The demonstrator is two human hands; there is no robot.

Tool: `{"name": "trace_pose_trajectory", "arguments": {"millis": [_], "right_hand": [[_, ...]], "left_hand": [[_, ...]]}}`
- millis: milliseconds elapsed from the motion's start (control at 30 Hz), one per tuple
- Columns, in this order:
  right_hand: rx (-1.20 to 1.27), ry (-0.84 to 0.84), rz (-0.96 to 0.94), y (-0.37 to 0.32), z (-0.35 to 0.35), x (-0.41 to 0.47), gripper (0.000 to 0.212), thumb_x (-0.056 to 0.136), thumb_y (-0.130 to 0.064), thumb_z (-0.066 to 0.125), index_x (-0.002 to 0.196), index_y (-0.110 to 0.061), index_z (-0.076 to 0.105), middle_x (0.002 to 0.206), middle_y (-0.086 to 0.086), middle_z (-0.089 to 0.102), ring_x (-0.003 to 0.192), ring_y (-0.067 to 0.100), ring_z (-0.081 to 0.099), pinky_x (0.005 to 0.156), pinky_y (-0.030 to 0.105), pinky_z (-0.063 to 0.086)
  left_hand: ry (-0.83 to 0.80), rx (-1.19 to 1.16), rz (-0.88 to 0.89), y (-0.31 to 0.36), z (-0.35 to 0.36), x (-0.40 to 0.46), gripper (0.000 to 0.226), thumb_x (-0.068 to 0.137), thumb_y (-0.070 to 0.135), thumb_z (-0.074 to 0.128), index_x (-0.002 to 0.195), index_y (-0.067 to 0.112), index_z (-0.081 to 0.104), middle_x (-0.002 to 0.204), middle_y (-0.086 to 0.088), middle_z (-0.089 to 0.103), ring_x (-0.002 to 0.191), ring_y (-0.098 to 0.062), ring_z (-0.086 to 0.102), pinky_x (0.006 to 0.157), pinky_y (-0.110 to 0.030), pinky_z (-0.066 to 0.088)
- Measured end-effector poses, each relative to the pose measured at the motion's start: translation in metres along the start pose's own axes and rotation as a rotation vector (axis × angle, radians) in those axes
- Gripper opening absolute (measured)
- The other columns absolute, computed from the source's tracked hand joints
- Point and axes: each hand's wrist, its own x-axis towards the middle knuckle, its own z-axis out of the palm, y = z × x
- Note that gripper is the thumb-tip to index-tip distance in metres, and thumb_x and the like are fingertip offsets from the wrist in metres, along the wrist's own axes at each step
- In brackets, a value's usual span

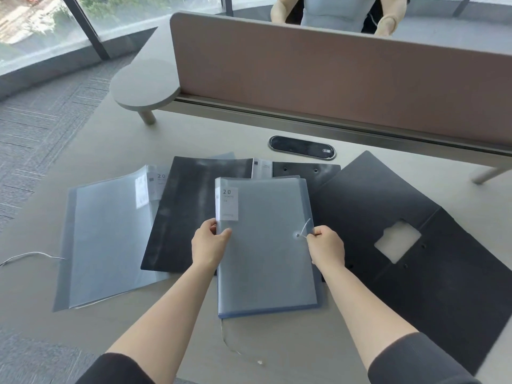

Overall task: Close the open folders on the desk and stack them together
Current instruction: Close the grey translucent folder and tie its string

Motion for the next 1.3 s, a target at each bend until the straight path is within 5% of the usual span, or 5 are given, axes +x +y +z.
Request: {"name": "trace_pose_trajectory", "arguments": {"millis": [233, 700, 867, 1067, 1300], "right_hand": [[0.06, -0.065, 0.033, 0.019, -0.018, -0.003, 0.022, 0.086, -0.018, 0.052, 0.085, 0.002, 0.058, 0.062, 0.005, 0.051, 0.056, 0.023, 0.044, 0.057, 0.034, 0.036], [-0.446, -0.13, 0.007, 0.064, -0.056, -0.039, 0.026, 0.091, -0.034, 0.05, 0.07, -0.019, 0.046, 0.066, -0.004, 0.05, 0.059, 0.016, 0.048, 0.051, 0.027, 0.035], [-0.444, -0.025, -0.006, 0.062, -0.07, -0.042, 0.026, 0.093, -0.037, 0.045, 0.078, -0.018, 0.055, 0.074, -0.003, 0.063, 0.064, 0.018, 0.057, 0.052, 0.027, 0.037], [-0.308, 0.182, 0.005, 0.081, -0.11, -0.03, 0.018, 0.096, -0.029, 0.044, 0.085, -0.022, 0.057, 0.079, -0.003, 0.063, 0.067, 0.018, 0.053, 0.055, 0.029, 0.038], [-0.161, 0.23, -0.022, 0.105, -0.157, -0.006, 0.041, 0.097, -0.025, 0.049, 0.138, -0.023, 0.049, 0.134, 0.001, 0.055, 0.11, 0.025, 0.061, 0.078, 0.036, 0.05]], "left_hand": [[-0.113, -0.03, -0.021, 0.003, 0.005, -0.009, 0.038, 0.074, 0.013, 0.064, 0.106, 0.034, 0.066, 0.09, 0.004, 0.075, 0.081, -0.019, 0.073, 0.082, -0.043, 0.059], [-0.131, 0.234, 0.105, 0.0, 0.04, -0.047, 0.026, 0.069, 0.017, 0.058, 0.089, 0.032, 0.066, 0.098, -0.006, 0.066, 0.071, -0.022, 0.066, 0.063, -0.036, 0.056], [-0.056, 0.346, 0.12, 0.006, 0.046, -0.05, 0.033, 0.076, 0.018, 0.061, 0.108, 0.021, 0.058, 0.115, -0.006, 0.05, 0.1, -0.028, 0.051, 0.082, -0.041, 0.049], [0.05, 0.52, 0.443, 0.025, 0.071, -0.064, 0.057, 0.079, 0.012, 0.066, 0.135, 0.017, 0.056, 0.135, -0.009, 0.051, 0.121, -0.036, 0.042, 0.098, -0.044, 0.037], [-0.387, 0.697, 0.833, 0.047, 0.138, -0.095, 0.047, 0.088, 0.026, 0.066, 0.134, 0.022, 0.056, 0.133, 0.001, 0.053, 0.122, -0.024, 0.044, 0.101, -0.034, 0.04]]}}
